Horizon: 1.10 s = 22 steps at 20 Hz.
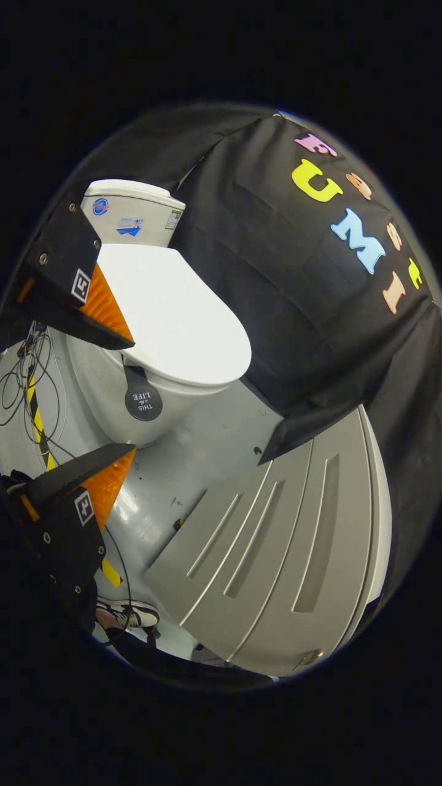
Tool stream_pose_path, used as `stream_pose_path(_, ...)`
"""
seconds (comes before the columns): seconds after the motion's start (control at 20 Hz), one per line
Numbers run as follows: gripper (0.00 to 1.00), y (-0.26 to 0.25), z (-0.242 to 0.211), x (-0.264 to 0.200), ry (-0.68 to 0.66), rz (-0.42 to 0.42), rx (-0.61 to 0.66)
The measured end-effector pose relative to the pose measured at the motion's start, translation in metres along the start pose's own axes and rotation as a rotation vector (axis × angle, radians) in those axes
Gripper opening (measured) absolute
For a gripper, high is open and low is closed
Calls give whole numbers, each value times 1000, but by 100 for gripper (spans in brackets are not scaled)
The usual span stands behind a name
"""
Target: Open the toilet lid.
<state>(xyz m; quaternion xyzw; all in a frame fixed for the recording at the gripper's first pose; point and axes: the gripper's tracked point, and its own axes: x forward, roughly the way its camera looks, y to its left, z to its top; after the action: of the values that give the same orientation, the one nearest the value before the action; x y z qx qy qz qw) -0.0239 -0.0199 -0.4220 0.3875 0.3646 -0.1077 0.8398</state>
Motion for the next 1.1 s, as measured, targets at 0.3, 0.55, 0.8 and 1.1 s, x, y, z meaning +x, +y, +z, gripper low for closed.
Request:
stream_pose_path(0.3, 94, -11, 2, 4, -17, 42, 53)
stream_pose_path(0.55, 93, -18, 6, 18, -18, 96, 86)
stream_pose_path(0.8, 86, -13, 5, 39, 21, 179, 81)
stream_pose_path(1.1, 65, -6, 1, 55, 40, 265, 115)
